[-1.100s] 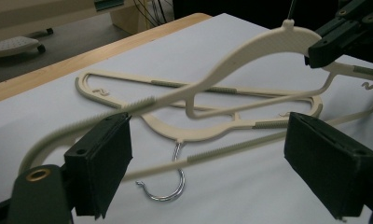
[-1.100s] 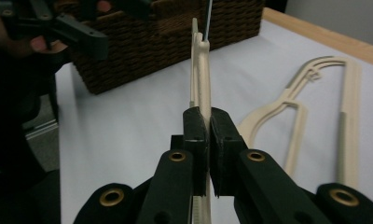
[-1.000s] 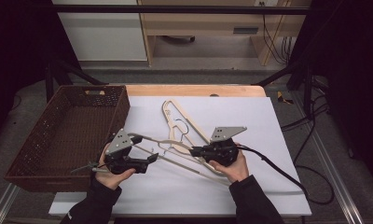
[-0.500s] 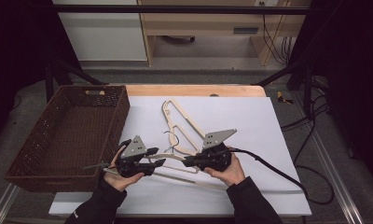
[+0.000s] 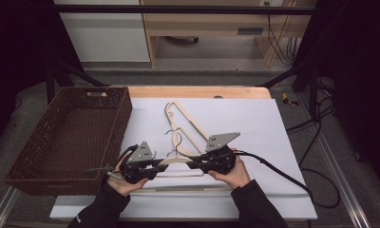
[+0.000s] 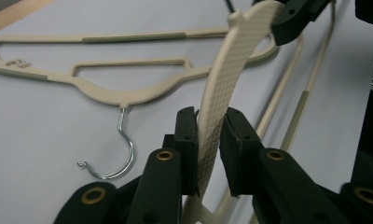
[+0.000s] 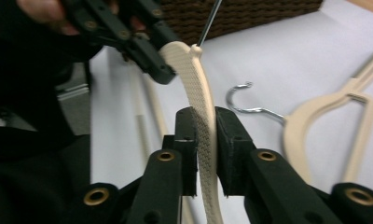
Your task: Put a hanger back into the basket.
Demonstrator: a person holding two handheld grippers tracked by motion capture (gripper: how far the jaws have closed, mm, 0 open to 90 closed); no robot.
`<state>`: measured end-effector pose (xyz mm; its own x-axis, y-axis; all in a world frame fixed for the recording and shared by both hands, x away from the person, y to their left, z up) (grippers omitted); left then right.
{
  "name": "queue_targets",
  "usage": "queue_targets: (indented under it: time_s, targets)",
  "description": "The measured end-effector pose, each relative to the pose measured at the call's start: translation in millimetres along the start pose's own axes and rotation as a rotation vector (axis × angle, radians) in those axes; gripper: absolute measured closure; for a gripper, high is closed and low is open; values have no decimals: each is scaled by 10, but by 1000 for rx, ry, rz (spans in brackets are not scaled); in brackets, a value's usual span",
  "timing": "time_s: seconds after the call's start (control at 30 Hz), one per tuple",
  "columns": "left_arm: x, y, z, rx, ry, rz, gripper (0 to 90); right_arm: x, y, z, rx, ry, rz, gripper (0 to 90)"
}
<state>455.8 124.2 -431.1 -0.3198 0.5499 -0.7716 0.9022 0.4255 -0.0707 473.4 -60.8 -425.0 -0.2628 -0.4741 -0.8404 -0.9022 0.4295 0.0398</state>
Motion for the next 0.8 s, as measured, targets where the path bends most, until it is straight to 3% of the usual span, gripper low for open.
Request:
queue_targets:
  time_s: [0.1, 0.33, 0.57, 0.8]
  targets:
    - [-7, -19, -4, 14, -8, -5, 793, 2, -23, 16, 34, -7, -11, 733]
    - [-54, -127, -16, 90, -45, -17, 855, -37, -62, -21, 112, -51, -20, 594]
    - [-109, -131, -125, 30, -87, -23, 865, -101, -98, -195, 172, -128, -9, 457]
    - [-144, -57, -290, -42, -137, -61, 865, -15, -315, -474, 287, -194, 99, 275]
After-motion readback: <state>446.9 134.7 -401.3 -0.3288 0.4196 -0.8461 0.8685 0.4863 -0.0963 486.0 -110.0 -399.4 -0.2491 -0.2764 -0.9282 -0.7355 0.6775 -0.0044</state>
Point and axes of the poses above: each handheld gripper's, and its own axes: z roughly forward along the jaws, x roughly out of its underside, y roughly to its left, the point moved 6 cm from there along z, roughly forward along the jaws, and after that the axes turned 7 degrees about x, right-handed, at the moved point
